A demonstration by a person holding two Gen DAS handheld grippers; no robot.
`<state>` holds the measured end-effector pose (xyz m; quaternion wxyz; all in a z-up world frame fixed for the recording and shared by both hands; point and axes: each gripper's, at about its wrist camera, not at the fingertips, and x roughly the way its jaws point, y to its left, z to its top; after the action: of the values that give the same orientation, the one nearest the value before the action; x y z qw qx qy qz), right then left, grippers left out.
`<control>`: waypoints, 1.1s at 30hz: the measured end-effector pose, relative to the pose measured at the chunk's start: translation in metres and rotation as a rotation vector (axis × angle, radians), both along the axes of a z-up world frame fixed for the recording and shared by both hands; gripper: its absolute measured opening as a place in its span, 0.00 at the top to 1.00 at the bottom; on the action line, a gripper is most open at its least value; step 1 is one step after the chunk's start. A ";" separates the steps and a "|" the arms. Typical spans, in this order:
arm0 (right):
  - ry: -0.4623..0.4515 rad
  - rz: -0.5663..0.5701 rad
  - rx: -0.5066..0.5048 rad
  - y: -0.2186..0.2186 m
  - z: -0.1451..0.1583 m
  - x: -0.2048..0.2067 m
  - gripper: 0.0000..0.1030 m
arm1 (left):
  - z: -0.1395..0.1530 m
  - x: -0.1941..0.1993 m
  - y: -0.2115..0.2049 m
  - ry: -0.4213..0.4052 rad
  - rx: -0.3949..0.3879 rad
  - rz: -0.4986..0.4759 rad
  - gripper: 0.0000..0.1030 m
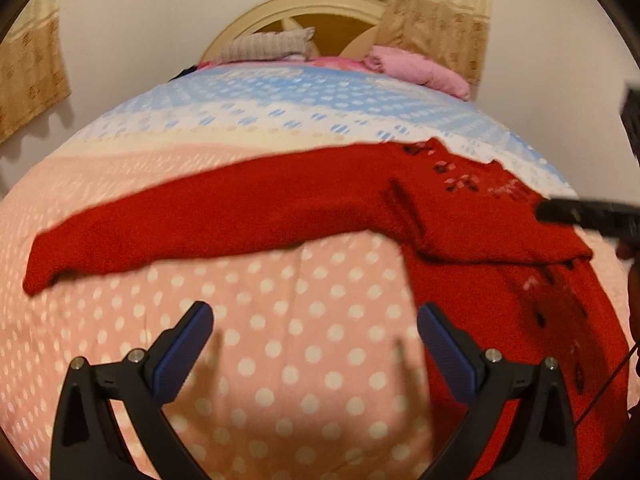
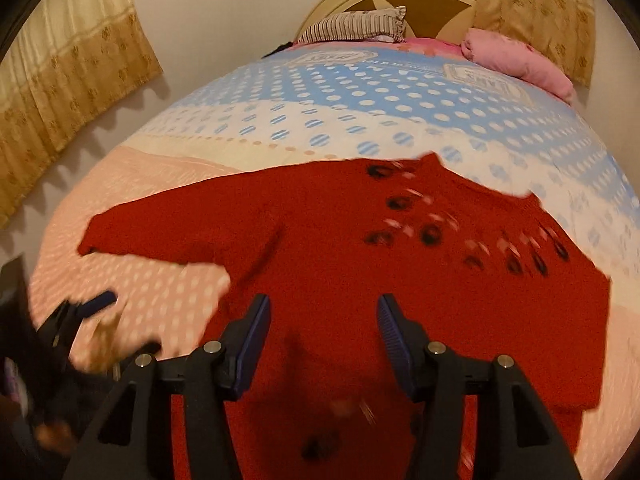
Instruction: Fold small clothes
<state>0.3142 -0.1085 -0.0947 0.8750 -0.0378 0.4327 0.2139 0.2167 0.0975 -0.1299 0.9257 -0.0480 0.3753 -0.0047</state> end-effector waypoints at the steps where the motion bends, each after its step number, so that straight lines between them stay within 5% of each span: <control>1: -0.009 -0.011 -0.008 -0.009 0.001 -0.006 0.45 | 0.010 0.002 -0.004 -0.020 0.018 -0.015 0.00; 5: -0.037 -0.113 -0.064 -0.071 0.001 -0.027 0.45 | 0.036 0.016 -0.026 -0.082 0.032 -0.102 0.00; 13: 0.025 -0.314 -0.064 -0.169 -0.033 -0.048 0.45 | -0.001 0.083 -0.062 0.033 0.065 -0.144 0.35; 16: 0.005 -0.313 -0.114 -0.175 -0.039 -0.051 0.45 | -0.020 0.098 -0.067 0.101 0.032 -0.143 0.60; 19: -0.010 -0.337 -0.097 -0.184 -0.036 -0.046 0.45 | -0.019 0.093 -0.066 0.066 0.000 -0.150 0.82; 23: -0.019 -0.359 -0.065 -0.183 -0.042 -0.037 0.45 | -0.012 0.083 -0.055 0.021 -0.074 -0.153 0.93; 33: -0.051 -0.334 -0.089 -0.169 -0.046 -0.044 0.45 | -0.007 0.077 -0.041 0.004 -0.114 -0.114 0.96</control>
<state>0.2706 -0.2776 -0.1405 0.9066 -0.0096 0.4195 0.0450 0.2932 0.0566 -0.1366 0.9189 -0.0790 0.3785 -0.0785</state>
